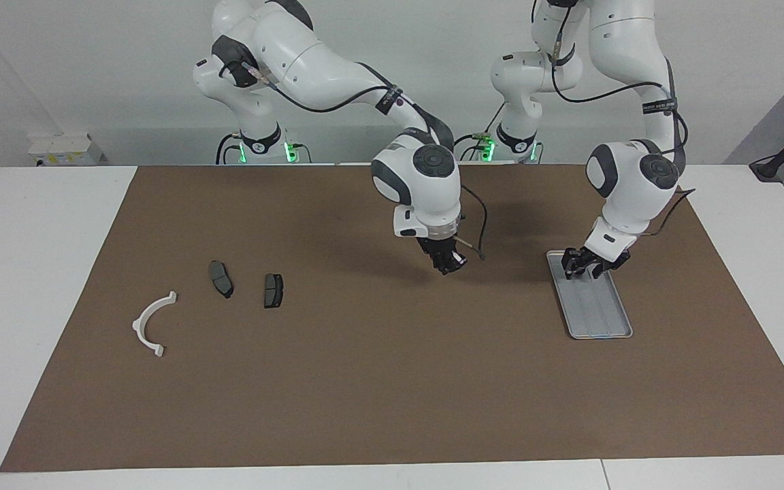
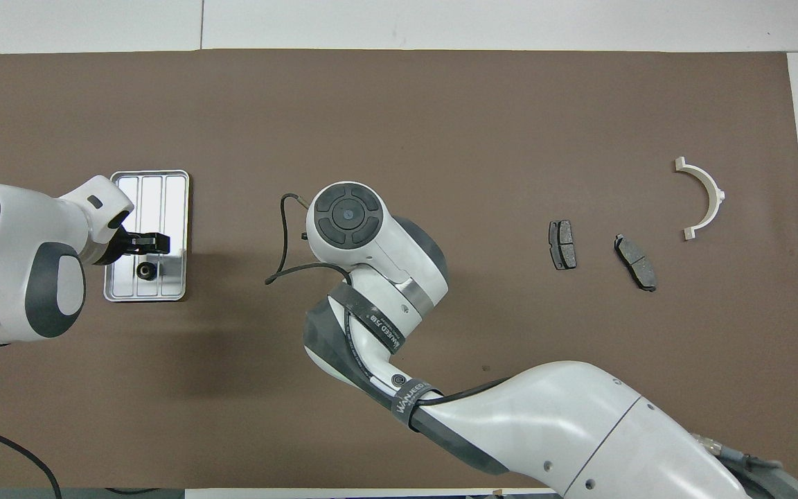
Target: Pick bearing gear from pile to tray
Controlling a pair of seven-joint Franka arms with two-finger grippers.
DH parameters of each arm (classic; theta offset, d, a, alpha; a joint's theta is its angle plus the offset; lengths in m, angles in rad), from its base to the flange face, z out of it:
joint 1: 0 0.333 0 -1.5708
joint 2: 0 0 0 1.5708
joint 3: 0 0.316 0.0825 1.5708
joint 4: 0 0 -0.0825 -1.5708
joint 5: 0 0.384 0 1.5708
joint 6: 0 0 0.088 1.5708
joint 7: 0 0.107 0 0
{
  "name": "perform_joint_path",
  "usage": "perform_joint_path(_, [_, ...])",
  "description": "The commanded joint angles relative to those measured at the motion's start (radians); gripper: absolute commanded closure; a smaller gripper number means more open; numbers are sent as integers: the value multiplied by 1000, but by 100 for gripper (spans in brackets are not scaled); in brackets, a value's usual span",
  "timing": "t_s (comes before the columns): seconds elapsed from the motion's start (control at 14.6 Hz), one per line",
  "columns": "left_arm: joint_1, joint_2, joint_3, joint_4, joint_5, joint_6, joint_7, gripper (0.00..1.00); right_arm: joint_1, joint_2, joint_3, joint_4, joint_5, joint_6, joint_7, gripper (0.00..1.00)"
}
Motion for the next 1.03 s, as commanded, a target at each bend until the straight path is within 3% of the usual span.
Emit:
perform_joint_path(0.0, [-9,9,3,21,-22,-24,-22,29,-14,-15,2,-84,-36,90,24,90])
perform_joint_path(0.27, [-19,10,3,21,-22,-20,-27,29,-16,-5,-9,-130,-49,161,24,89])
perform_joint_path(0.48, [-30,12,3,28,-26,-18,-65,29,-16,-5,-12,-136,-51,164,25,82])
perform_joint_path(0.55, [-36,12,3,30,-26,-18,-68,29,-16,-5,-12,-134,-51,164,25,67])
perform_joint_path(0.62, [-36,16,3,31,-26,-18,-68,29,-16,-5,-12,-134,-51,164,25,58])
perform_joint_path(0.69, [-36,17,3,31,-28,-17,-68,29,-16,-5,-12,-134,-54,164,25,36])
perform_joint_path(0.76, [-38,18,3,33,-28,-18,-70,29,-17,-7,-12,-130,-54,152,24,0])
perform_joint_path(0.96, [-85,27,3,67,-28,-27,-139,29,-22,-4,-13,-40,-65,19,10,0])
